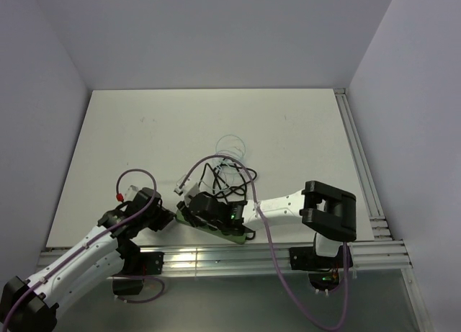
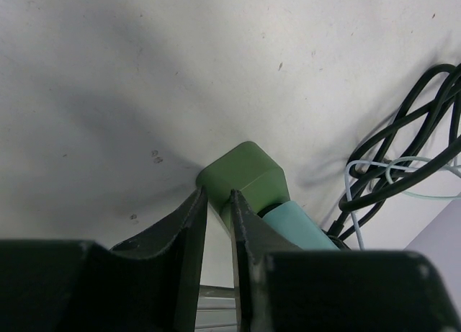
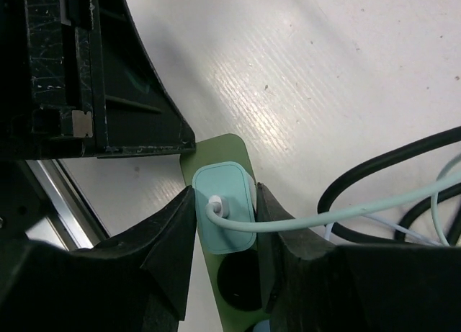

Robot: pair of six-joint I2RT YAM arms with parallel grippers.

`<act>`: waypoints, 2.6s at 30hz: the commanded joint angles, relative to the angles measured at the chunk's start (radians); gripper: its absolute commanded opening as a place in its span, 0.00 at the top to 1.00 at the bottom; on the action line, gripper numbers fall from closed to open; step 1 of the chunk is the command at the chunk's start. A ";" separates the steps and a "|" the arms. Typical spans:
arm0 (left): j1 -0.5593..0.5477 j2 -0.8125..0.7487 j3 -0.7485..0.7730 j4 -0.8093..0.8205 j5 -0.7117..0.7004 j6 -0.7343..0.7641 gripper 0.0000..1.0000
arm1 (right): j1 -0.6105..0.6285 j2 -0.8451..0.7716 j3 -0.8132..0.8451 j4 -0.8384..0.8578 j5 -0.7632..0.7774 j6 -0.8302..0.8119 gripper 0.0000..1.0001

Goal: Insert the plug

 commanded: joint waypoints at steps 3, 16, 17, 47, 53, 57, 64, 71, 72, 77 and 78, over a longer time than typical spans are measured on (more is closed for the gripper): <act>0.006 0.016 0.009 0.030 0.017 0.010 0.75 | 0.063 0.240 -0.199 -0.090 -0.229 0.252 1.00; 0.005 0.005 0.026 0.005 0.010 0.017 0.76 | 0.117 0.158 -0.287 -0.091 -0.148 0.343 1.00; 0.005 -0.005 0.023 0.004 0.011 0.014 0.76 | 0.115 0.141 -0.277 -0.139 -0.128 0.343 1.00; 0.006 -0.147 0.123 -0.182 -0.070 0.020 0.61 | 0.115 0.109 -0.238 -0.196 0.016 0.474 1.00; 0.006 -0.122 0.097 -0.136 -0.001 0.044 0.76 | 0.005 0.062 -0.227 -0.205 0.063 0.366 1.00; 0.006 -0.121 0.087 -0.116 0.020 0.072 0.87 | -0.074 0.082 -0.186 -0.171 0.080 0.294 1.00; 0.006 -0.142 0.083 -0.064 0.057 0.112 0.92 | -0.160 0.110 -0.074 -0.179 0.096 0.147 1.00; 0.006 -0.148 0.046 -0.023 0.071 0.112 0.96 | -0.216 0.145 0.006 -0.165 0.093 0.068 1.00; 0.006 -0.145 0.025 -0.006 0.076 0.113 0.97 | -0.227 0.170 0.023 -0.167 0.090 0.055 1.00; 0.006 -0.066 -0.054 0.181 0.115 0.145 1.00 | -0.270 0.242 0.127 -0.196 0.093 -0.002 1.00; 0.006 -0.047 -0.061 0.212 0.123 0.148 1.00 | -0.272 0.240 0.130 -0.216 0.089 -0.002 1.00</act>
